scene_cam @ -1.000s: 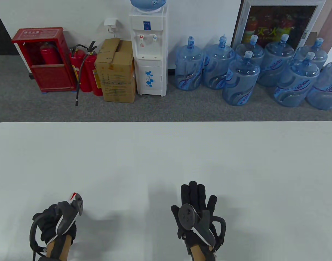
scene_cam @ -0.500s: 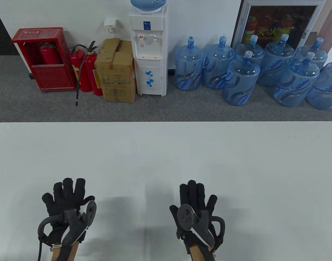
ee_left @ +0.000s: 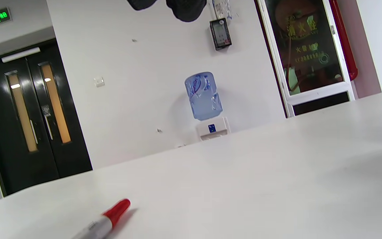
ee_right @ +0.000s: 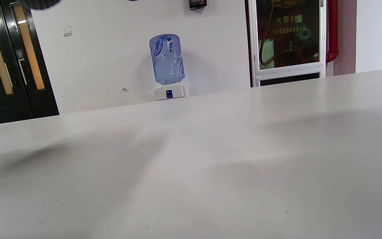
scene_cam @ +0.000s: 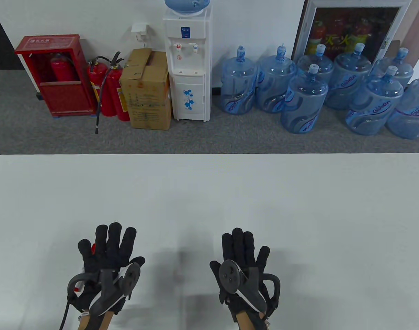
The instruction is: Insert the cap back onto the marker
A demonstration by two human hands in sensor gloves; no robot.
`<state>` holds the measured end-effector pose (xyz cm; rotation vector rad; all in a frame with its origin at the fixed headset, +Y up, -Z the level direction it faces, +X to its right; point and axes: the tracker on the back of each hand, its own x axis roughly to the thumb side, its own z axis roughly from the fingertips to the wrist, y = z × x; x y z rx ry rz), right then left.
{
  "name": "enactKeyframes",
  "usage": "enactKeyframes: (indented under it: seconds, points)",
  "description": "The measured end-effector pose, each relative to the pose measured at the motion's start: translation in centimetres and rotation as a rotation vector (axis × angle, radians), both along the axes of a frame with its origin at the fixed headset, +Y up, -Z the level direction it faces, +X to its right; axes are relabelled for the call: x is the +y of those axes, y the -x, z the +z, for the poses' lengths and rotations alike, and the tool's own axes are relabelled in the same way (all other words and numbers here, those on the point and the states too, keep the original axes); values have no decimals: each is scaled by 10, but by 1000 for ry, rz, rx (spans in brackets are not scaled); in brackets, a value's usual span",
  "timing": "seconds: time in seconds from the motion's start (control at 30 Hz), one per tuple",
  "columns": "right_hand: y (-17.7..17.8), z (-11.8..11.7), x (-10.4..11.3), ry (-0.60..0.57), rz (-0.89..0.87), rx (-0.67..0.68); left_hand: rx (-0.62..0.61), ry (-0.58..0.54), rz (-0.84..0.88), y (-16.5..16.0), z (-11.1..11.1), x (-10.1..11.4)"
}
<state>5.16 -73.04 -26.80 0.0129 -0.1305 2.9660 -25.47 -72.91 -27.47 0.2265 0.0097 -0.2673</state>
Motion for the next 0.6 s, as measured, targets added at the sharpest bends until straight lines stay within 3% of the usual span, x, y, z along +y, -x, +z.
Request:
enactKeyframes:
  seconds: [0.6]
  points:
    - [1, 0, -1, 24, 0, 1, 12, 35, 1, -2, 2, 2]
